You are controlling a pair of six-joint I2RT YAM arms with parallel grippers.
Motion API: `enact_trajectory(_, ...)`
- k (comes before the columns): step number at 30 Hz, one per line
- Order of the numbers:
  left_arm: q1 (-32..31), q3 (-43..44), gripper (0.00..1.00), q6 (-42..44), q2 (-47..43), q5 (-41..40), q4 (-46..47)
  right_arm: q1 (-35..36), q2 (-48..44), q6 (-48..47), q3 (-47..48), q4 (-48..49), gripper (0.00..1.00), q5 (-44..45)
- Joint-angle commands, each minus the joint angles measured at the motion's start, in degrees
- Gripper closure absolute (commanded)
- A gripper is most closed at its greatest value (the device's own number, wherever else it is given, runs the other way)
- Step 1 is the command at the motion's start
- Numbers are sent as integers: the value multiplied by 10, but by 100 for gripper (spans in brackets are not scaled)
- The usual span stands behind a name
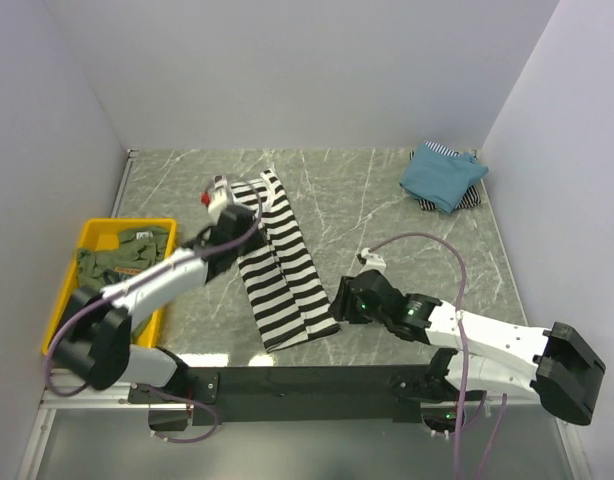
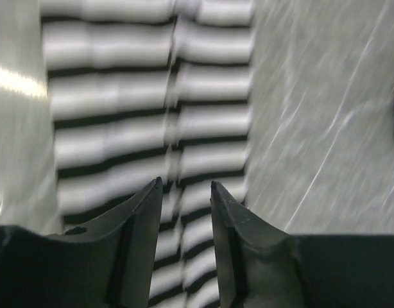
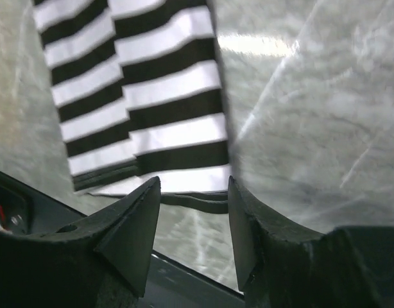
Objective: Fold and stack the tank tops
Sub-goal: Fold the tank top
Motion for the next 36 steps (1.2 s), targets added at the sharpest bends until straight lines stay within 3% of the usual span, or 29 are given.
enact_trajectory(1, -50, -96, 58, -104, -86, 7, -59, -15, -26, -16, -41, 36, 46, -42)
enact_trajectory(5, -91, -209, 58, -150, -178, 28, -72, -20, -44, -18, -65, 50, 44, -63)
enact_trajectory(11, -188, -270, 57, -209, -231, 44, -91, -21, -31, -20, -80, 77, 43, -90)
enact_trajectory(17, -266, -269, 57, -255, -210, 37, -112, -22, -10, -7, -97, 102, 44, -93)
enact_trajectory(24, -311, -248, 63, -289, -209, 17, -186, -21, 40, -3, -104, 133, 46, -100)
enact_trajectory(29, -326, -222, 64, -297, -199, 1, -241, -20, 43, -2, -105, 133, 48, -92)
enact_trajectory(36, -334, -205, 63, -282, -180, 12, -231, -19, 50, -1, -100, 133, 51, -91)
